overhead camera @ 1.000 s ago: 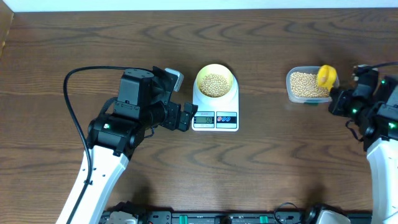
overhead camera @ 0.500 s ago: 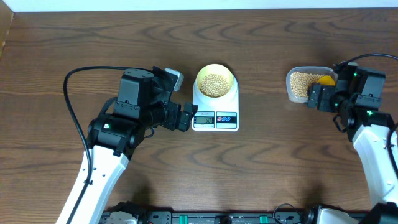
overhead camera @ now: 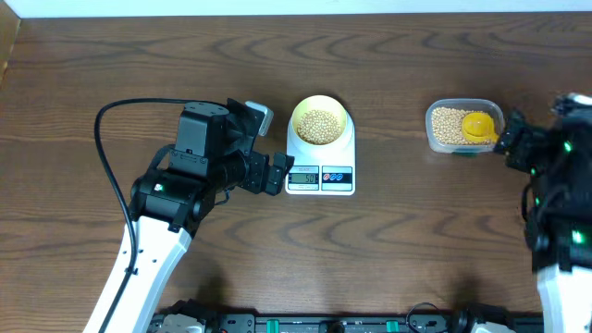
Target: Scoop item into bowl and weigh 50g on scale
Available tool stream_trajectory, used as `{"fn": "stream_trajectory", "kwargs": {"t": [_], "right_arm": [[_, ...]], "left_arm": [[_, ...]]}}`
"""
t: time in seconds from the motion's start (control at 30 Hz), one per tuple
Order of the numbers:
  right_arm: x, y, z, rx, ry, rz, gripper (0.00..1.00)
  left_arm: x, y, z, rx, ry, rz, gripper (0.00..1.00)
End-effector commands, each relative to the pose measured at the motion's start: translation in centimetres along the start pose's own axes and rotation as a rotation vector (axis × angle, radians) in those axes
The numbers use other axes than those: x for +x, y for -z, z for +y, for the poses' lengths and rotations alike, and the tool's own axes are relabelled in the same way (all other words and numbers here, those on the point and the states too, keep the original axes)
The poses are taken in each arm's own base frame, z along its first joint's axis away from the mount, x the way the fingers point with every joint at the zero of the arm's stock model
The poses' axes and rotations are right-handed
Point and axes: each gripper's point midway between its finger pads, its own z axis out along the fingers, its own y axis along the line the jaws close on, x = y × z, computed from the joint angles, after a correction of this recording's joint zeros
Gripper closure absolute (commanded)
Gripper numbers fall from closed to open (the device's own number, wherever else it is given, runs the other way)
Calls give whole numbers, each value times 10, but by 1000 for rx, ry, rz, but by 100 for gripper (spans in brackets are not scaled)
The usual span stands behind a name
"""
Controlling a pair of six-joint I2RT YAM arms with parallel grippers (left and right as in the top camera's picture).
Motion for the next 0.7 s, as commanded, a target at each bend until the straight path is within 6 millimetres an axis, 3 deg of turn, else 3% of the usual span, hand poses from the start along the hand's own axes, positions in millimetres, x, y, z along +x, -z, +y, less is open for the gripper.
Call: {"fn": "stream_trajectory", "kwargs": {"t": [0.0,0.03,0.4,0.67], "right_arm": [[-17,28,15,-93,61,-88,12],[-20,33,15,-92,69,-105,1],[-22,33,5,-35,71,-113,1],[-3,29,-5,18,76,-32,1]], "left_arm": [[1,-1,-2,10,-10,4,1],[1,-1,-2,10,-10,4,1],[1,-1,-2,10,-10,4,1],[1,-1,-2,10,-10,4,1]]}}
